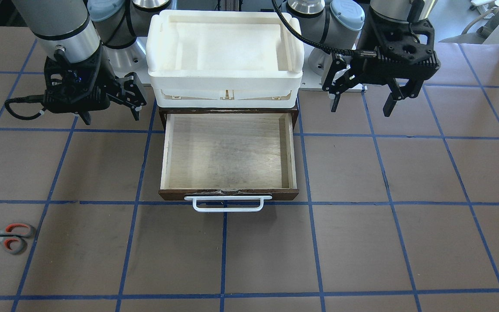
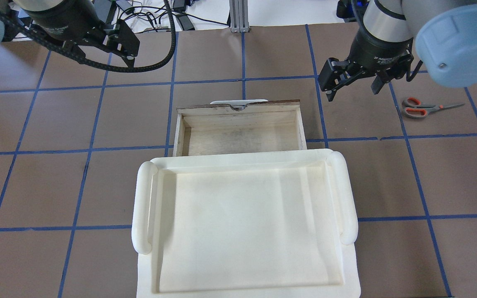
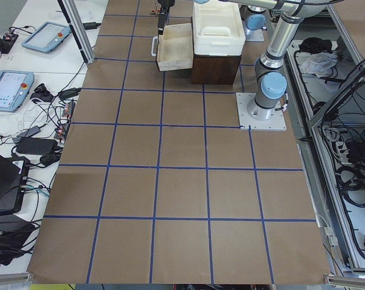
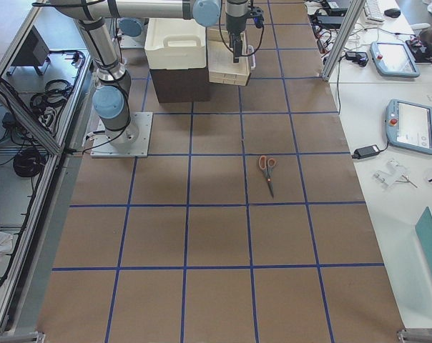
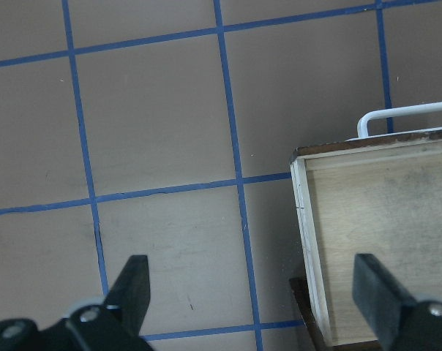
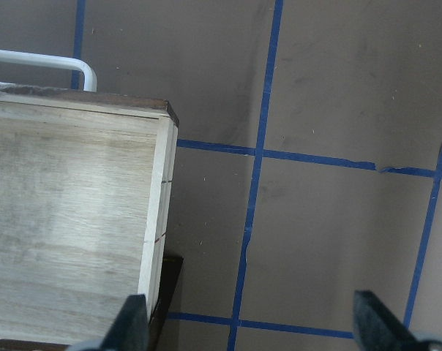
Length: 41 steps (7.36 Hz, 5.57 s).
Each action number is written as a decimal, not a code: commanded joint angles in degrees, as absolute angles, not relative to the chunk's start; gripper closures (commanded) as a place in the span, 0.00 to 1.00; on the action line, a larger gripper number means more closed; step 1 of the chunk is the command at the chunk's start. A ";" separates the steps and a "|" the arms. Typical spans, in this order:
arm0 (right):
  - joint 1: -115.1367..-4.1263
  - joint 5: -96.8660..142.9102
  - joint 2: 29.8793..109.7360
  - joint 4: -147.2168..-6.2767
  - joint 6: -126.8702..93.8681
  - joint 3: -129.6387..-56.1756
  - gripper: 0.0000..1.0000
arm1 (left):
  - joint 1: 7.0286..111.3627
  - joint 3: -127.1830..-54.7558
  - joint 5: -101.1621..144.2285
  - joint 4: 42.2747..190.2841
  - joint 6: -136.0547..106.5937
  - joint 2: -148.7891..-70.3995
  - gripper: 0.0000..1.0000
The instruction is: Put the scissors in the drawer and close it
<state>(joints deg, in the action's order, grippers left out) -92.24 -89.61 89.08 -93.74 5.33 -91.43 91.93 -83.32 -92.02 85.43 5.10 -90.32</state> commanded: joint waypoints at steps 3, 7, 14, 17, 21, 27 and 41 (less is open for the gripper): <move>-92.37 -90.27 88.68 -93.87 5.88 -91.49 0.00 | 92.20 -83.32 -92.02 85.43 5.10 -90.61 0.00; -92.20 -89.82 87.36 -93.78 7.02 -91.93 0.00 | 92.20 -84.29 -91.76 85.69 4.39 -89.56 0.00; -77.28 -90.52 85.52 -95.89 62.13 -91.93 0.00 | 91.85 -85.96 -85.34 86.05 4.92 -89.30 0.00; -70.58 -90.26 77.38 -102.55 81.51 -91.76 0.00 | 91.85 -85.96 -87.35 86.13 4.39 -89.30 0.00; -64.69 -91.67 68.14 -114.12 109.56 -91.67 0.00 | 90.97 -86.66 -87.10 86.14 4.75 -90.78 0.00; -61.44 -91.76 60.21 -122.52 124.98 -91.58 0.00 | 90.97 -86.66 -89.14 89.38 3.70 -90.97 0.00; -60.38 -91.84 53.96 -127.70 128.49 -91.32 0.69 | 88.33 -86.57 -91.41 91.41 -1.05 -88.17 0.00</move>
